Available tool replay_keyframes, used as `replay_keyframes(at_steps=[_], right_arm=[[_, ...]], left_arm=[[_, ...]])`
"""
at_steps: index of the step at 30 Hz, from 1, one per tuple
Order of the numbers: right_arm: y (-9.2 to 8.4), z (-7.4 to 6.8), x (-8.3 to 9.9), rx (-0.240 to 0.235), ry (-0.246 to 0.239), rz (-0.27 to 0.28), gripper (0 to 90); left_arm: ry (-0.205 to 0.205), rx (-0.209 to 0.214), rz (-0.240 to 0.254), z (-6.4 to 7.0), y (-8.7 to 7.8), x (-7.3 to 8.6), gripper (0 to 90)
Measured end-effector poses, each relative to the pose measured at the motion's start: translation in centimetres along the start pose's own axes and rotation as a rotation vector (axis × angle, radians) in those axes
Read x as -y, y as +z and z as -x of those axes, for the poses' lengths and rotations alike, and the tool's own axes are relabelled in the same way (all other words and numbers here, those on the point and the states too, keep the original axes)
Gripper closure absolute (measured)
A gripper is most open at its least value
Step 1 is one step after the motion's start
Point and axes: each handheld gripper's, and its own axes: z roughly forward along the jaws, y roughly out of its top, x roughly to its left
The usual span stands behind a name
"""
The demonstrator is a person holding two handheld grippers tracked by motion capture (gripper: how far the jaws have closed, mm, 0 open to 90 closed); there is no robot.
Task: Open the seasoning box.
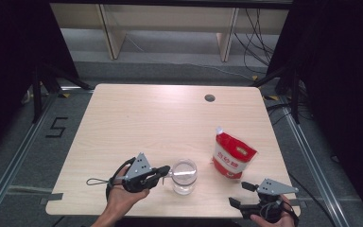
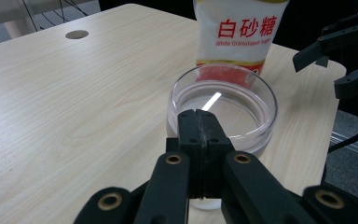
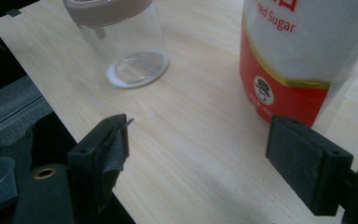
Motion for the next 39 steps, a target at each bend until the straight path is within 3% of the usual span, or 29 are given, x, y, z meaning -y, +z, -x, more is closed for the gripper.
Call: replay_keyframes(at_steps=[2,3,4,5,7,8,13,17,30,32,35,36,37,38,39], right_arm=[[0.01,0.00,0.00,0.000,-0.001,0.000,22.0],[0.06,-0.24,0.04,-0.006,0.032,-0.008,22.0],[0.06,-0.25,0.05,-0.006,0.033,-0.011,22.1],[0.12,-0.06,0.02,-0.003,0.005,-0.003,22.1],[0.03,-0.08,-0.02,0.009,-0.007,-0.001,22.2],[0.04,-0.34,0.01,-0.010,0.031,-0.006,22.2],[0.02,-0.43,0.01,-0.017,0.039,-0.030,22.5],[0.14,-0.14,0.01,-0.011,0.000,-0.015,22.5],[0.34,-0.36,-0.01,-0.014,0.010,-0.014,23.4],[0.29,-0.37,-0.05,-0.020,-0.001,-0.011,23.8],[0.29,-0.48,-0.11,-0.019,-0.011,-0.003,25.0],[0.27,-0.78,-0.11,-0.035,0.024,-0.014,25.2],[0.20,-0.88,-0.13,-0.022,0.029,-0.025,25.3],[0.33,-0.52,-0.18,-0.018,-0.025,-0.007,26.1],[0.31,-0.81,-0.17,-0.026,0.001,-0.014,26.7]], left_arm=[[0.003,-0.012,-0.013,0.01,-0.01,0.00,89.2],[0.009,-0.009,-0.013,-0.03,0.05,0.06,89.2],[0.015,-0.008,-0.012,-0.07,0.04,0.07,89.2],[0.015,-0.008,-0.012,-0.07,0.04,0.07,89.2],[0.006,-0.014,-0.012,0.02,0.02,0.11,89.2],[0.008,-0.014,-0.009,0.02,0.03,0.13,89.2],[-0.008,-0.014,-0.010,0.03,-0.05,0.22,89.2],[-0.008,-0.014,-0.005,0.05,-0.05,0.27,89.2],[-0.011,-0.012,-0.001,0.03,-0.06,0.32,89.2],[0.004,-0.014,0.000,-0.05,-0.09,0.30,89.3],[-0.010,-0.016,0.006,-0.03,-0.07,0.38,89.3],[-0.014,-0.009,0.014,-0.05,0.00,0.44,89.3],[-0.012,-0.011,0.011,-0.06,-0.06,0.42,89.3],[-0.014,-0.011,0.012,-0.07,-0.06,0.43,89.3],[-0.012,-0.010,0.012,-0.09,-0.07,0.43,89.3]])
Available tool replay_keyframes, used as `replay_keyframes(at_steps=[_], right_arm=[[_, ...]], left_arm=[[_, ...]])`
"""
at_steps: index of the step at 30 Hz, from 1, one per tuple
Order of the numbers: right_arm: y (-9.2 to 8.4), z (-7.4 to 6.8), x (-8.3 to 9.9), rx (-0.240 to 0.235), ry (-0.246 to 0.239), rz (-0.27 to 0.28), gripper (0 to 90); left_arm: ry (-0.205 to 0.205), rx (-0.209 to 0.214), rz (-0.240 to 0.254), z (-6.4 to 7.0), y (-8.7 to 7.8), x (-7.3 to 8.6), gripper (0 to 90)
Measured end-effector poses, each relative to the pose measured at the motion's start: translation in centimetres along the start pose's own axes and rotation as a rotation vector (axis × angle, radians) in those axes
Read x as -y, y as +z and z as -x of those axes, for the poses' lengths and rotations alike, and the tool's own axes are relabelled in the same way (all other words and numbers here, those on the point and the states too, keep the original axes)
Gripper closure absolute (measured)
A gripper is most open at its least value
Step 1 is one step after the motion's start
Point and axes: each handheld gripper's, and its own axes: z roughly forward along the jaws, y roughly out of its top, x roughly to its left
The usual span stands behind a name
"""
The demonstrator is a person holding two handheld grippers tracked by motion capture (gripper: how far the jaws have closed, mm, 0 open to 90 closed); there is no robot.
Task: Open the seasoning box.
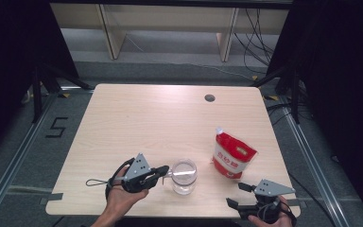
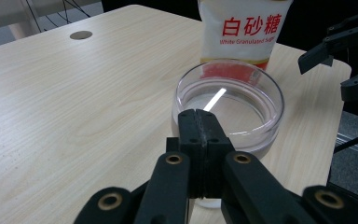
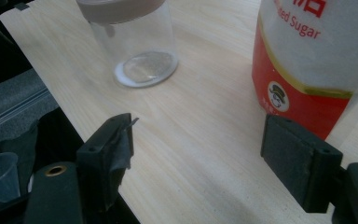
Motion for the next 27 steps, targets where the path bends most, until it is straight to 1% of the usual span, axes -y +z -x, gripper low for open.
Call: replay_keyframes(at_steps=[1,2,3,4,5,6,8,9,10,11,12,13,14,15,16,17,18,20,22,23,24,25,26,27], right_arm=[[0.0,-0.1,0.0,-0.003,0.003,-0.009,27.2],[0.1,0.2,-0.1,-0.008,-0.031,0.009,27.7],[0.1,0.1,-0.1,-0.007,-0.027,0.009,28.7],[0.1,-0.2,-0.1,-0.011,-0.001,0.008,29.6],[0.2,0.0,-0.1,-0.004,-0.031,0.013,30.1],[0.1,-0.3,-0.1,-0.010,-0.009,0.004,31.2],[0.1,0.0,-0.2,-0.003,-0.064,0.012,33.1],[0.2,-0.1,-0.3,-0.009,-0.064,0.013,33.9],[0.2,-0.4,-0.3,-0.005,-0.056,0.010,34.8],[0.2,-0.6,-0.3,-0.010,-0.039,0.011,35.6],[0.3,-0.4,-0.4,-0.014,-0.073,0.016,36.4],[0.3,-0.5,-0.4,-0.014,-0.071,0.019,37.9],[0.4,-0.6,-0.5,-0.015,-0.084,0.019,38.8],[0.3,-0.8,-0.5,-0.015,-0.069,0.013,39.5],[0.3,-0.8,-0.5,-0.015,-0.069,0.013,39.5],[0.4,-1.0,-0.5,-0.026,-0.055,0.014,40.9],[0.5,-1.0,-0.5,-0.028,-0.057,0.015,41.5],[0.6,-0.9,-0.6,-0.018,-0.089,0.021,42.9],[0.7,-0.9,-0.7,-0.020,-0.098,0.026,45.9],[0.7,-0.8,-0.8,-0.030,-0.103,0.030,47.0],[0.6,-1.0,-0.8,-0.027,-0.085,0.028,48.8],[0.5,-1.3,-0.9,-0.028,-0.053,0.019,52.4],[0.6,-1.2,-1.0,-0.030,-0.082,0.036,54.2],[0.7,-1.2,-1.2,-0.031,-0.092,0.037,57.8]], left_arm=[[0.001,-0.001,0.000,0.0,0.0,0.0,89.3],[0.001,-0.001,0.000,0.0,0.0,0.0,89.3],[0.001,-0.001,0.000,0.0,0.0,0.0,89.3],[0.001,0.000,0.000,0.0,0.0,0.0,89.3],[0.001,-0.001,0.000,0.0,0.0,0.0,89.3],[0.003,-0.001,0.000,0.0,0.0,0.0,89.3],[0.005,-0.001,-0.001,0.0,0.0,0.0,89.3],[0.008,-0.002,-0.001,0.0,0.0,0.0,89.3],[0.021,-0.004,-0.002,-0.1,-0.1,0.0,89.3],[0.020,-0.004,-0.002,-0.1,-0.1,0.0,89.3],[0.018,-0.004,-0.001,-0.1,-0.1,0.0,89.3],[0.018,-0.001,0.000,-0.1,-0.1,0.0,89.3],[0.015,-0.005,0.001,-0.1,-0.1,0.0,89.3],[0.022,-0.004,0.000,-0.1,-0.1,0.0,89.3],[0.022,-0.004,0.000,-0.1,-0.1,0.0,89.3],[0.019,-0.006,0.000,0.0,-0.1,0.1,89.3],[0.014,-0.009,0.000,0.0,-0.1,0.1,89.3],[0.023,-0.004,-0.001,-0.1,-0.1,0.1,89.3],[0.035,-0.008,-0.010,-0.2,-0.1,0.1,89.3],[0.026,-0.011,-0.010,-0.1,-0.1,0.1,89.3],[0.025,-0.011,-0.010,-0.1,-0.1,0.2,89.3],[0.024,-0.011,-0.011,-0.1,-0.1,0.2,89.3],[0.025,-0.010,-0.010,-0.1,-0.1,0.2,89.3],[0.024,-0.007,-0.008,-0.2,-0.1,0.2,89.3]])
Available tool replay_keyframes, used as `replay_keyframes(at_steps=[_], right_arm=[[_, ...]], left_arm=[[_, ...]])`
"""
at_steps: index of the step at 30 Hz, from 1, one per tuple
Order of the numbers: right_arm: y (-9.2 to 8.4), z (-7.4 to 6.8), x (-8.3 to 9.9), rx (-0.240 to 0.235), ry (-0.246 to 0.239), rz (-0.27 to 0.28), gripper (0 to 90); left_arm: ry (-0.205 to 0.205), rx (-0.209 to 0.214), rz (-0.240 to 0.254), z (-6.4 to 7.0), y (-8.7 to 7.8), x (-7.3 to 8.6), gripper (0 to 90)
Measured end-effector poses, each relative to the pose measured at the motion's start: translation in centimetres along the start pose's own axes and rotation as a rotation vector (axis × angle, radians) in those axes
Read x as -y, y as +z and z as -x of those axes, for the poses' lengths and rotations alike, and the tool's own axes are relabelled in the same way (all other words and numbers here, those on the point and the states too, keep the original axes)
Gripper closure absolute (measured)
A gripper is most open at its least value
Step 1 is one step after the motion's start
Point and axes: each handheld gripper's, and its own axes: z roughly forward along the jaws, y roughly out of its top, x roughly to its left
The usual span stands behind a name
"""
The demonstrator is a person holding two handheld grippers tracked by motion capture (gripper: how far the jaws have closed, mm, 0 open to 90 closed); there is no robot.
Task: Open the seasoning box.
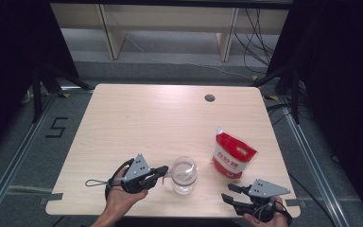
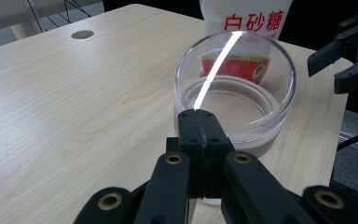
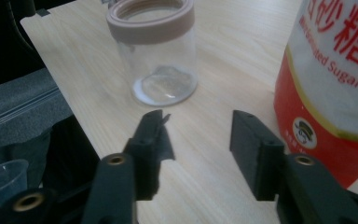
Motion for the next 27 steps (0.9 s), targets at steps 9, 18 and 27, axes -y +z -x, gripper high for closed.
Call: replay_keyframes(at_steps=[9,18,27], right_arm=[[0.8,-0.9,-1.4,0.001,-0.085,0.044,77.1],[3.1,-1.7,-3.2,-0.028,-0.163,0.065,87.6],[4.7,-1.9,-4.5,-0.035,-0.166,0.070,90.0]], left_arm=[[-0.022,0.000,0.004,0.0,0.1,0.1,89.3],[-0.024,0.002,0.002,0.0,0.0,0.1,89.3],[-0.025,0.002,0.003,0.0,0.1,0.1,89.3]])
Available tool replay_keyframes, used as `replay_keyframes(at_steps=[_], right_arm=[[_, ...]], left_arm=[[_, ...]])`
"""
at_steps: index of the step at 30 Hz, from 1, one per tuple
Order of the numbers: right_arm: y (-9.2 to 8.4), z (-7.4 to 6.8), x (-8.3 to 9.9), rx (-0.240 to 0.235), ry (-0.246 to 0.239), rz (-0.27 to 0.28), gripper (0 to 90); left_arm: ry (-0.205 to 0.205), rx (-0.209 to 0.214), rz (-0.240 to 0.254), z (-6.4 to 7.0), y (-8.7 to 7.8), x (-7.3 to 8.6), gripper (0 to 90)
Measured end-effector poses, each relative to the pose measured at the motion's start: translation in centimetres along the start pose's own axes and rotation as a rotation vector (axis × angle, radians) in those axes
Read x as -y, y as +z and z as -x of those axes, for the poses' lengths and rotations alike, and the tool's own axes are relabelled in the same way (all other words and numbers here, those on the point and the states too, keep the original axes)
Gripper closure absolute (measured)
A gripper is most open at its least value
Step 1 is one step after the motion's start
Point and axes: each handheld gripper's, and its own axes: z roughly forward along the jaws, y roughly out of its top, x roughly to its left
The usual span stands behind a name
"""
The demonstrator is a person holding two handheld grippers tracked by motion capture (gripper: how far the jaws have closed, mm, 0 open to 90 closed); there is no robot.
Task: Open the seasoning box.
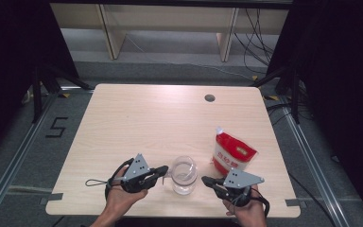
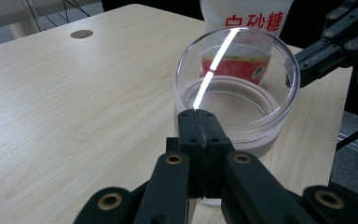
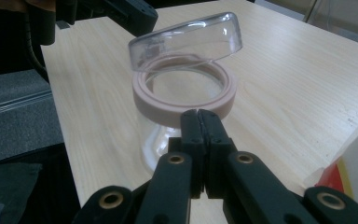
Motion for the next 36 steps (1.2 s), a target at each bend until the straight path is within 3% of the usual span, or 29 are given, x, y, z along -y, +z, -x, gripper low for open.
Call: replay_keyframes(at_steps=[1,3,4,12,14,17,18,21,23,25,36], right_arm=[[0.3,0.3,-0.2,-0.004,-0.033,0.009,90.0],[0.6,0.1,-0.4,-0.004,-0.017,-0.002,90.0],[1.0,0.2,-0.4,0.003,-0.034,0.012,90.0],[1.8,-0.1,-1.4,-0.015,-0.073,0.021,90.0],[1.9,-0.4,-1.4,-0.009,-0.047,0.025,90.0],[2.1,-0.2,-1.5,-0.011,-0.062,0.031,90.0],[2.1,-0.2,-1.6,-0.014,-0.076,0.032,90.0],[2.1,-0.4,-1.8,-0.018,-0.056,0.028,90.0],[2.2,-0.4,-1.9,-0.019,-0.068,0.031,90.0],[2.3,-0.6,-2.1,-0.021,-0.084,0.034,90.0],[2.9,-1.5,-3.1,-0.040,-0.088,0.074,90.0]], left_arm=[[0.000,0.001,-0.001,0.0,0.0,0.0,89.3],[-0.001,0.002,-0.001,0.0,0.0,0.0,89.2],[0.012,0.001,-0.001,-0.1,0.0,0.0,89.3],[0.003,0.009,0.003,-0.1,0.0,0.0,89.2],[-0.007,0.013,0.007,-0.1,0.0,0.0,87.0],[0.000,0.004,0.021,-0.3,-0.1,0.1,72.7],[-0.031,-0.004,0.028,-0.2,-0.2,0.3,70.0],[-0.024,-0.004,0.032,-0.4,-0.6,0.4,59.3],[-0.062,-0.003,0.020,-0.4,-0.8,0.7,50.1],[-0.063,0.007,0.015,-0.6,-0.9,1.1,39.4],[-0.038,0.000,-0.087,-1.0,-1.3,3.7,24.9]])
